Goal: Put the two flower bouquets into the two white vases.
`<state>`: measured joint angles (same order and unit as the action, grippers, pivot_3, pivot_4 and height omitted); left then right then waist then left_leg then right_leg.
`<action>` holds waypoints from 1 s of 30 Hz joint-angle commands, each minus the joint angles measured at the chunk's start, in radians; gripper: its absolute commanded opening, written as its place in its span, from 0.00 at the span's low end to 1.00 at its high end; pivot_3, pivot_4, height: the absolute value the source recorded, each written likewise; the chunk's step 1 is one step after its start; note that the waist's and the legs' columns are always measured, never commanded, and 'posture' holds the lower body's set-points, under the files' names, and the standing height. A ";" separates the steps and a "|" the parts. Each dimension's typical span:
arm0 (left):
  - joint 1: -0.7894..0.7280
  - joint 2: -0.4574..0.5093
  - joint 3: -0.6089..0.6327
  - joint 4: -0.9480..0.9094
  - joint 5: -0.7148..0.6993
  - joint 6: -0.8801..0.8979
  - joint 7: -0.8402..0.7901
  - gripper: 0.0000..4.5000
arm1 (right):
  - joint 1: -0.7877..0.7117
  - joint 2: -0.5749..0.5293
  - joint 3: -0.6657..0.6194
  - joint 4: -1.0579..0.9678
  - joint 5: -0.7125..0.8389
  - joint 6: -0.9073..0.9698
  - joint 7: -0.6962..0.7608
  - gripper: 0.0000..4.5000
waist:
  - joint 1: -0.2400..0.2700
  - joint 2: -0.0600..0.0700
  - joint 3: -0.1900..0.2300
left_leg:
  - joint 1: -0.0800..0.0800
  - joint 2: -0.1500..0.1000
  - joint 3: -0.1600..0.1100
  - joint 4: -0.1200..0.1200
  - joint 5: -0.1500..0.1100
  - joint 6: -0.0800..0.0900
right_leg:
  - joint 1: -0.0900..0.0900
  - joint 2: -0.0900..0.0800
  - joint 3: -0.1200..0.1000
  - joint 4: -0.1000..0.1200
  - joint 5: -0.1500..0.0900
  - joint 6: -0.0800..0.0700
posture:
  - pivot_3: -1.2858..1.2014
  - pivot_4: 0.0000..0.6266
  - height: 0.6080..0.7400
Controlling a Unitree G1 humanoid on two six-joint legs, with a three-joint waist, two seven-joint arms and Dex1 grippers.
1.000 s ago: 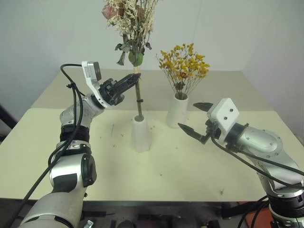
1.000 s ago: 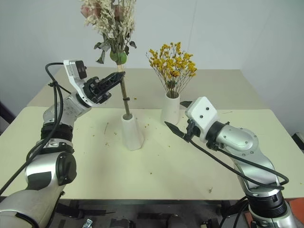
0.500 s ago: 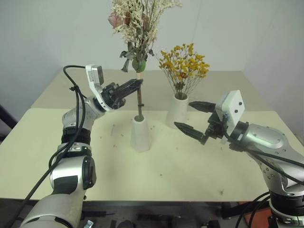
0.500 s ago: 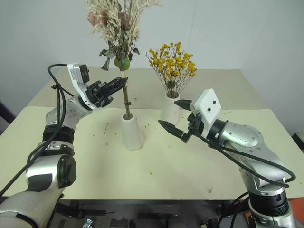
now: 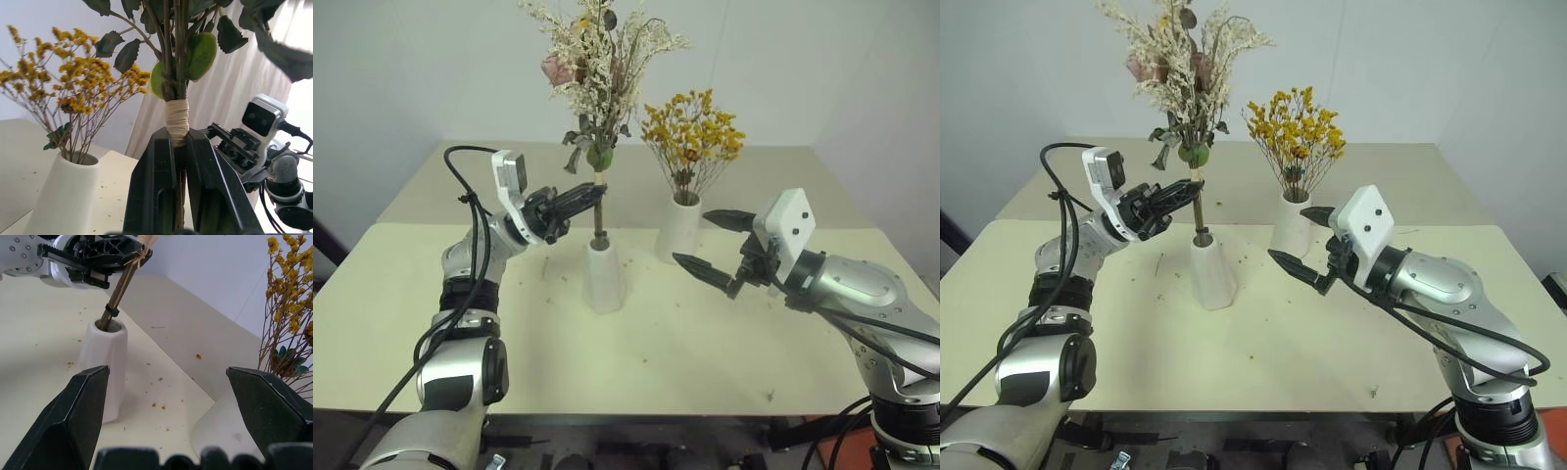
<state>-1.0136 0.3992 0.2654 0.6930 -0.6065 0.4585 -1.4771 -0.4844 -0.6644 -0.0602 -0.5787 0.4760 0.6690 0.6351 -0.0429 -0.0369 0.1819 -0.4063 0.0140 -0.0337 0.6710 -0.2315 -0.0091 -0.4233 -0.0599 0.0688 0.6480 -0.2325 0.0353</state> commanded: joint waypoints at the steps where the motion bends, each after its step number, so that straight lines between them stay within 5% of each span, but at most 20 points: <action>1: 0.021 -0.004 0.005 -0.082 -0.028 -0.033 -0.022 0.02 | 0.000 -0.014 -0.011 -0.013 -0.022 -0.043 0.002 1.00 | 0.001 0.000 0.000 | 0.000 0.000 0.000 0.000 0.000 0.000 | 0.000 0.000 0.000 0.000 0.000 0.000 | 0.52 0.24 1.00; 30: 0.097 0.002 -0.026 -0.110 0.000 -0.116 0.022 0.02 | 0.004 0.003 0.032 0.027 -0.128 -0.110 -0.011 1.00 | 0.001 0.000 0.000 | 0.000 0.000 0.000 0.000 0.000 0.000 | 0.000 0.000 0.000 0.000 0.000 0.000 | 0.52 0.24 1.00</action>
<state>-0.9122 0.3998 0.2376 0.6022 -0.6057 0.3731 -1.4510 -0.4713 -0.6621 -0.0137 -0.5388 0.3564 0.5899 0.6306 -0.0423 -0.0369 0.1819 -0.4063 0.0140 -0.0338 0.6712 -0.2315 -0.0091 -0.4233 -0.0598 0.0688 0.6478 -0.2325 0.0352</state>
